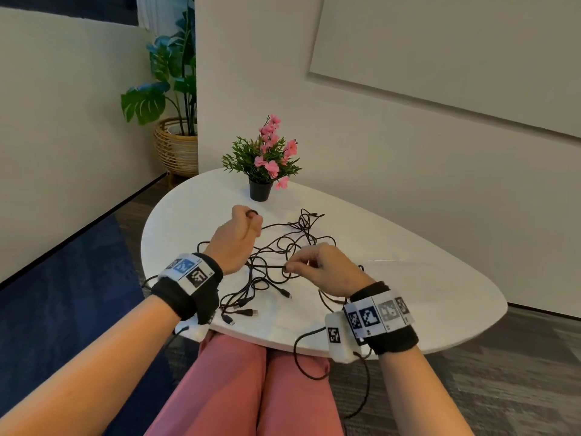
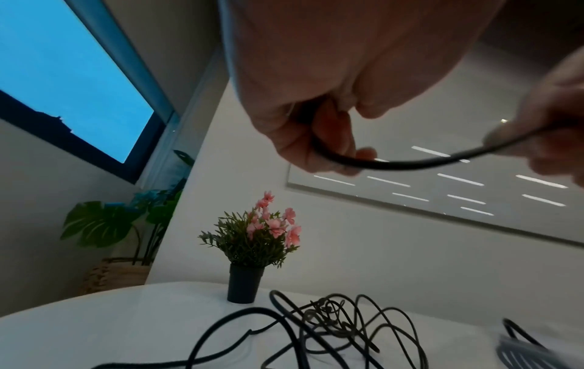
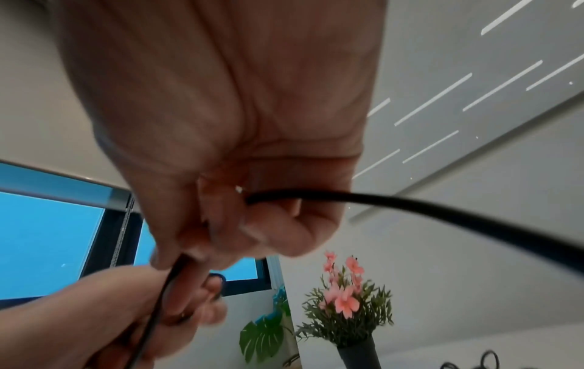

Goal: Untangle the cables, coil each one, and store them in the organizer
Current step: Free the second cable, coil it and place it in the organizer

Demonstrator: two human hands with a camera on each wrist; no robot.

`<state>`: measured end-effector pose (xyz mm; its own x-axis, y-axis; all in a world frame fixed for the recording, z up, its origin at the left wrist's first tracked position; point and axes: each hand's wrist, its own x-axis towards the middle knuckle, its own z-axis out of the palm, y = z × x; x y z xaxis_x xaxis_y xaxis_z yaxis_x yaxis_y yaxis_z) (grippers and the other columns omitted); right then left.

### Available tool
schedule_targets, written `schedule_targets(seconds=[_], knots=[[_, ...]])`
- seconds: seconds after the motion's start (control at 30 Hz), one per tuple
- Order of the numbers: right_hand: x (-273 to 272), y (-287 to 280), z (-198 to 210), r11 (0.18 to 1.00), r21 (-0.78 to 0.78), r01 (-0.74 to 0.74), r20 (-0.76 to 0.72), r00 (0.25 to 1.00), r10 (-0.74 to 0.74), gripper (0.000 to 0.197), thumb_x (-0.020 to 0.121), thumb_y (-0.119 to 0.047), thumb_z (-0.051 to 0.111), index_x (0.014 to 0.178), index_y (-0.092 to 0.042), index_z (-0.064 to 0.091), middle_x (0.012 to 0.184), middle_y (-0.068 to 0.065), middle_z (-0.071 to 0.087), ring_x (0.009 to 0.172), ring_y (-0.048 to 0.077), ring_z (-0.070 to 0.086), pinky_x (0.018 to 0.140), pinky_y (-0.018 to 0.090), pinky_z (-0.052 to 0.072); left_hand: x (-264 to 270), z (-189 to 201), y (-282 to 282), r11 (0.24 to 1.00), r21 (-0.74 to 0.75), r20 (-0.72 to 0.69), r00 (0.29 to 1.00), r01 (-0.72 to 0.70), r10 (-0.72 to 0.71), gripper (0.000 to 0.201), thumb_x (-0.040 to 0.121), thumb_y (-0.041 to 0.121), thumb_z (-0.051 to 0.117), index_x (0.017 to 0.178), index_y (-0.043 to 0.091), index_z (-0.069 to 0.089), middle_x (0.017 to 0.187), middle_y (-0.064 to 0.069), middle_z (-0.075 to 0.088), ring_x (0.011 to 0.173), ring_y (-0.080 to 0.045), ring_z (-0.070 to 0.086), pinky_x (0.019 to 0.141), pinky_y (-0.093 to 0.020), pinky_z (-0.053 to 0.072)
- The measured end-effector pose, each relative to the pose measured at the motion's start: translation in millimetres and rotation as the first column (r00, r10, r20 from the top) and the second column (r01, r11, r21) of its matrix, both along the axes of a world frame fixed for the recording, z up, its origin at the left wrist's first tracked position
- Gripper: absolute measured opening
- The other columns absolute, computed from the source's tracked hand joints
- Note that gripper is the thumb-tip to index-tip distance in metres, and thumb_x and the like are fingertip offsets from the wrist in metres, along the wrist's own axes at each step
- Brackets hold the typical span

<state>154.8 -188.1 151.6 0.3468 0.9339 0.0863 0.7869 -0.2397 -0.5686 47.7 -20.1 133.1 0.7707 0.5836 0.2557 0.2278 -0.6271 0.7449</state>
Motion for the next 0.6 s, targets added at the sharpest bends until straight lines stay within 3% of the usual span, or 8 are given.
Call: schedule_targets(seconds=[0.1,0.17,0.27,0.37,0.5,0.53,0.6], knots=[[6.6,2.0,2.7,0.99,0.139,0.022,0.068,0.997,-0.032,0.017,0.09,-0.027,0.06,0.092,-0.017,0.074,0.077,-0.013,0.06,0.077,0.012,0.057,0.073,0.028,0.046,-0.3,-3.2,-7.1,0.982,0.08,-0.224,0.963,0.172,-0.15,0.056,0.088,0.065,0.029,0.114,0.017,0.04,0.096,0.002,0.063,0.084,-0.018,0.06,0.075,-0.034,0.046],[9.1,4.2,-0.1,0.975,0.214,0.061,0.064,0.995,-0.076,0.016,0.09,-0.025,0.06,0.093,-0.018,0.074,0.08,-0.009,0.06,0.078,0.012,0.058,0.074,0.032,0.048,-0.9,-3.2,-12.1,0.953,0.117,-0.315,0.92,0.279,-0.231,0.071,0.075,0.078,0.04,0.115,0.019,0.045,0.094,0.005,0.061,0.085,-0.013,0.058,0.075,-0.031,0.047],[12.3,4.1,-4.3,0.94,0.313,0.137,-0.004,0.99,-0.143,0.013,0.088,-0.022,0.063,0.092,-0.017,0.075,0.076,-0.016,0.058,0.076,0.004,0.056,0.073,0.026,0.046,-1.4,0.4,-11.9,0.928,0.163,-0.35,0.899,0.335,-0.263,0.046,0.083,0.057,0.056,0.111,0.02,0.051,0.079,0.01,0.059,0.072,-0.008,0.054,0.065,-0.025,0.041],[16.4,4.7,-9.5,0.874,0.409,0.262,-0.167,0.963,-0.211,0.009,0.084,-0.025,0.068,0.086,-0.019,0.074,0.073,-0.015,0.063,0.068,0.0,0.055,0.066,0.02,0.043,-3.0,5.4,-3.2,0.927,-0.021,-0.23,0.9,0.375,-0.37,0.02,0.094,0.037,0.048,0.097,0.021,0.06,0.085,0.002,0.065,0.076,-0.01,0.058,0.072,-0.025,0.046],[19.7,9.0,-17.8,0.844,0.375,0.385,-0.398,0.888,-0.228,0.014,0.086,-0.028,0.066,0.088,-0.016,0.073,0.072,-0.004,0.064,0.064,0.001,0.053,0.064,0.018,0.044,-4.6,9.0,4.6,0.937,-0.201,0.006,0.957,0.285,-0.29,0.025,0.1,0.025,0.037,0.086,0.018,0.057,0.077,0.0,0.056,0.074,-0.01,0.053,0.074,-0.024,0.043],[18.3,10.1,-20.8,0.844,0.366,0.392,-0.434,0.874,-0.218,0.015,0.089,-0.024,0.062,0.091,-0.013,0.072,0.068,-0.003,0.059,0.059,0.0,0.049,0.06,0.014,0.042,-4.6,8.3,5.8,0.916,-0.308,0.106,0.966,0.256,-0.235,0.025,0.1,0.024,0.035,0.088,0.015,0.055,0.08,0.0,0.06,0.08,-0.009,0.057,0.077,-0.024,0.044],[12.3,13.3,-28.0,0.858,0.339,0.386,-0.477,0.856,-0.197,0.019,0.095,-0.019,0.053,0.095,-0.012,0.07,0.063,-0.001,0.047,0.051,0.001,0.039,0.051,0.014,0.035,-4.4,5.5,7.4,0.789,-0.551,0.291,0.949,0.272,-0.124,0.027,0.101,0.026,0.032,0.095,0.011,0.054,0.102,-0.003,0.068,0.102,-0.01,0.062,0.087,-0.03,0.048]])
